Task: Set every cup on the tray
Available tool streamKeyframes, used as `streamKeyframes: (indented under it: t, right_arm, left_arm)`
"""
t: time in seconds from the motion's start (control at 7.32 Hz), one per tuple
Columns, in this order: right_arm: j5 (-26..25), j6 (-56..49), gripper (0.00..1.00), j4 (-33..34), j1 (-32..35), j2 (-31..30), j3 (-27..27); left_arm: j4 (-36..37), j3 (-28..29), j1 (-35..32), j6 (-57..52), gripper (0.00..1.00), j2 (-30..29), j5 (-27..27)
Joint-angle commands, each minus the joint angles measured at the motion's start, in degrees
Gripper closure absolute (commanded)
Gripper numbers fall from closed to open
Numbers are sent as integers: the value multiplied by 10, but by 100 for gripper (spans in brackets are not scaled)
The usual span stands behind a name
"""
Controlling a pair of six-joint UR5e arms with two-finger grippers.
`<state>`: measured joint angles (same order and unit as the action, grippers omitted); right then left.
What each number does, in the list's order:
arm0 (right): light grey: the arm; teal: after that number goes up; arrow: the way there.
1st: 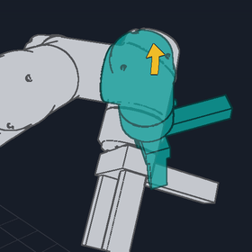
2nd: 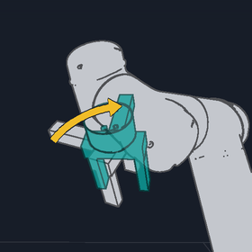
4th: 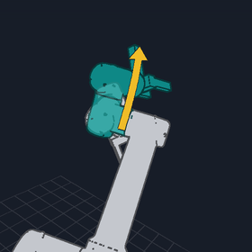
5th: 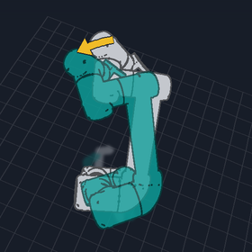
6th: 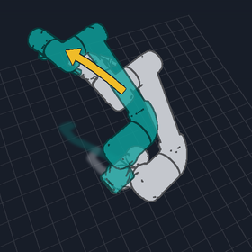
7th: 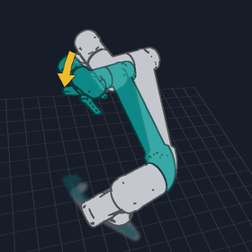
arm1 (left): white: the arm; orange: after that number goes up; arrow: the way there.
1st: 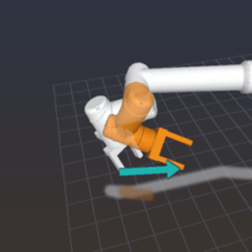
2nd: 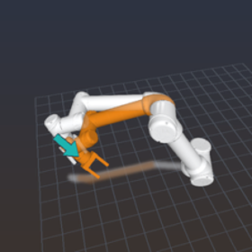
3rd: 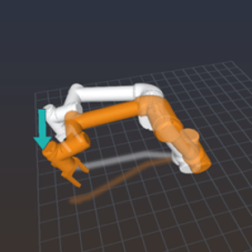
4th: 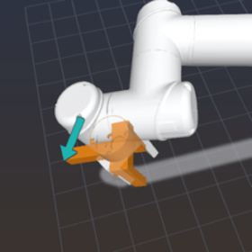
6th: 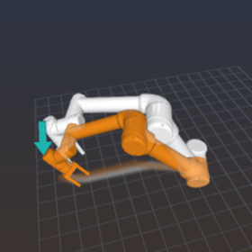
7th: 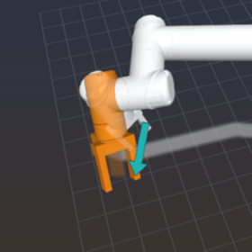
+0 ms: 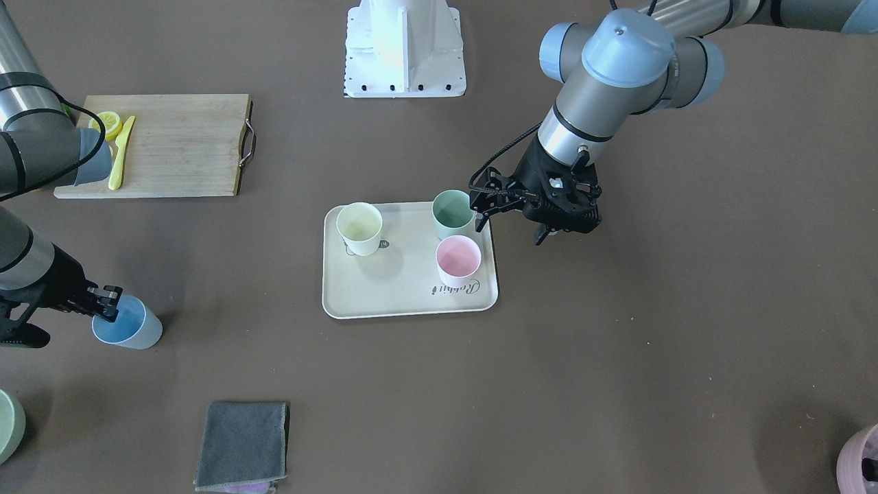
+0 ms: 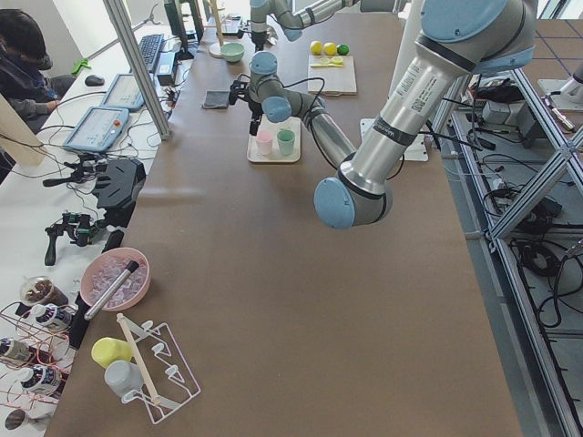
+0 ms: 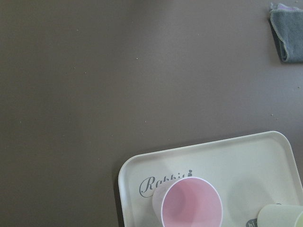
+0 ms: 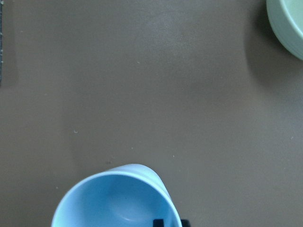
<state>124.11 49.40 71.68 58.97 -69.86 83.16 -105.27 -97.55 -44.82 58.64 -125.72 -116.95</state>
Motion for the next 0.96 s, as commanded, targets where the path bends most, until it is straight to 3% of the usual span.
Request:
streamKeyframes:
  t: [0.0,0.27,0.55,0.82]
  right_arm:
    - [4,58,100,4,3,9,30]
    - [3,164,100,7,-16,62,36]
    - [-9,237,100,8,-48,101,37]
    - [-50,291,100,36,-97,150,39]
  left_arm:
    - [14,-7,-4,0,2,1,-2]
    - [90,-37,-47,-74,1,18,-52]
    - [182,-80,-121,-224,1,70,-109]
    - [184,-97,-183,-348,1,147,-111]
